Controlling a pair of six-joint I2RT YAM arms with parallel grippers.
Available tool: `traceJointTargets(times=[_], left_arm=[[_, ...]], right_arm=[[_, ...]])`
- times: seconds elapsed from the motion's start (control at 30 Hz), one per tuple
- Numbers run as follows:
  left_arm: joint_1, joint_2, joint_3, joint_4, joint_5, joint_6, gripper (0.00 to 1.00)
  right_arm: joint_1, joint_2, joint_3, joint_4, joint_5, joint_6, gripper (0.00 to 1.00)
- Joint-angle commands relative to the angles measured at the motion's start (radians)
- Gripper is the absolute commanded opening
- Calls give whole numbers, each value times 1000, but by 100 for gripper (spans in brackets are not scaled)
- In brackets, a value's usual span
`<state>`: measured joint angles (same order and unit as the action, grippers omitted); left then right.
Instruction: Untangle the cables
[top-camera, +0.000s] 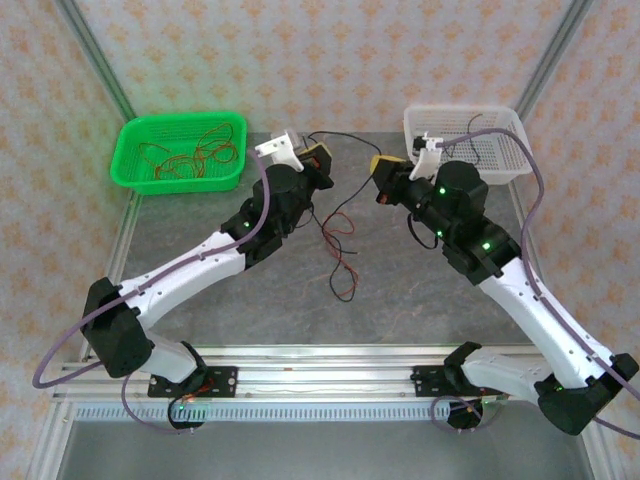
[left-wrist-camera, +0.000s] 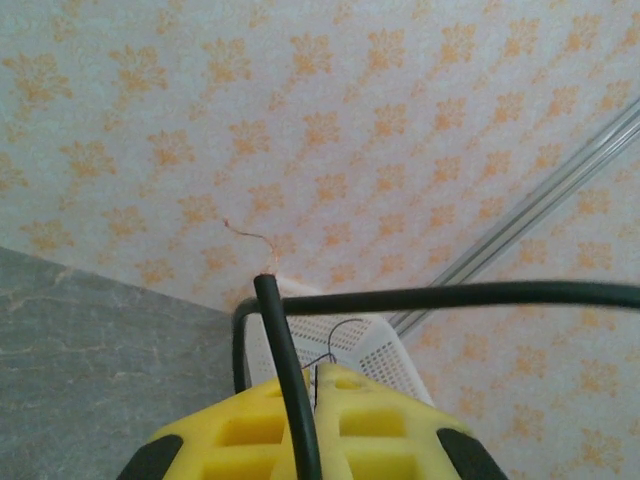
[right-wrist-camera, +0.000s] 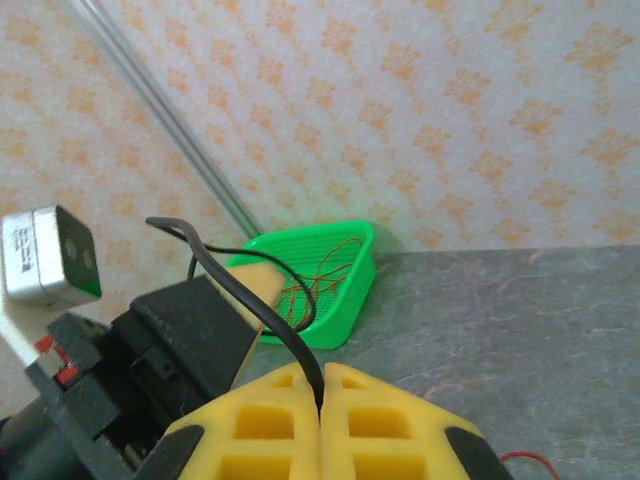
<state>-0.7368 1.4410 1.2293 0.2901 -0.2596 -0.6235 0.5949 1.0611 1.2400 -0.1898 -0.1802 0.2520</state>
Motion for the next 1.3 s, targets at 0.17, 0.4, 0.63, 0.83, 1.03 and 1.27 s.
traceJointTargets(times=[0.17,0.4,0.63,0.83,1.03,1.27], left_arm=[[-37,-99,-158,-69,119,196,0],[-93,-245,-308,-50,221,330,0],[-108,-420,-395,-23,263,356,0],[-108,-535,-391,-23,187,362,0],[-109,-606,-380,34,34,406,0],[-108,-660,-450,225,-200,455,0]], right_arm=[[-12,102,208,-67,153,-116,0],[-85,225,295,-106,202,-175,0],[-119,296,291,-136,284,-221,0],[-124,293,190,-123,276,-202,0],[-124,250,82,-125,246,-185,0],[-124,194,17,-154,255,-164,0]])
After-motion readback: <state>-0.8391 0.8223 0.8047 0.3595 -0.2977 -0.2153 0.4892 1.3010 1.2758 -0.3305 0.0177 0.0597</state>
